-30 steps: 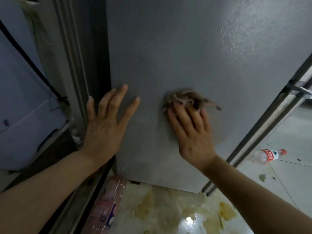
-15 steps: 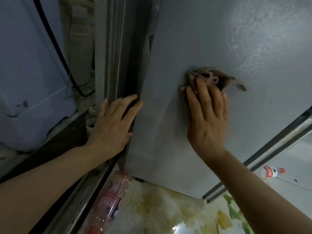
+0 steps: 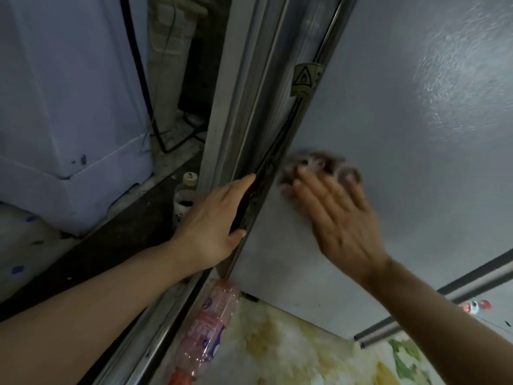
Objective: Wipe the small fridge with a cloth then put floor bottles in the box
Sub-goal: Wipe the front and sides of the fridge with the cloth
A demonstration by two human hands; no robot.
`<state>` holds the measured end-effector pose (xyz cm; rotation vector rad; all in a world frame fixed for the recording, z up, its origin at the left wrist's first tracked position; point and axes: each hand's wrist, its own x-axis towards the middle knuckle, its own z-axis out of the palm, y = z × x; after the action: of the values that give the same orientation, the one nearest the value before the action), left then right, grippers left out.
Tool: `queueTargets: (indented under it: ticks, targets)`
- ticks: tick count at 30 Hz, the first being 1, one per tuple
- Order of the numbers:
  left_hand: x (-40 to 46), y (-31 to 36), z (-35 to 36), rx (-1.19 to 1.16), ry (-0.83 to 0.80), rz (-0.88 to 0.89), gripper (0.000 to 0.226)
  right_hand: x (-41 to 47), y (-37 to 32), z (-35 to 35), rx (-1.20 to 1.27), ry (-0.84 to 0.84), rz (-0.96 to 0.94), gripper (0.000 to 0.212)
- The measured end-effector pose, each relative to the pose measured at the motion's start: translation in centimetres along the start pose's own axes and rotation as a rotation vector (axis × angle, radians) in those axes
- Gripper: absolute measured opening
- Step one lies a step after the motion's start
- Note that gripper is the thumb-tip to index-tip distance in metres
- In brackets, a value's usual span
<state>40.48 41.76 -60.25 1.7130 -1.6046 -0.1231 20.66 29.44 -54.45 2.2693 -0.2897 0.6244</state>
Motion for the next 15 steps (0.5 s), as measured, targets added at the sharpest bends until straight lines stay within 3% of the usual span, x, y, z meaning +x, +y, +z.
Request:
queueTargets:
  ticks: [4,7,10,15]
  targets:
    - [-0.7,-0.9,0.2,-0.062,0.12,-0.044,0.086,5.4,0.3,0.5,-0.035,0.17,0.086,0.048]
    - [-1.2,-1.6,0.7,-0.094,0.18,-0.124,0.083,4.4,-1.3,2.8,-0.043,0.189,0.013,0.044]
    - [-1.9,-2.1,1.3,-0.092,0.181,-0.161,0.081,1.3,-4.7,5.7,-0.074,-0.009,-0.221,0.044]
    - [-3.4,-3.2,1.6,-0.034,0.125,-0.233,0.082,-2.3,-9.7,9.5,-0.198,-0.396,-0.398,0.058]
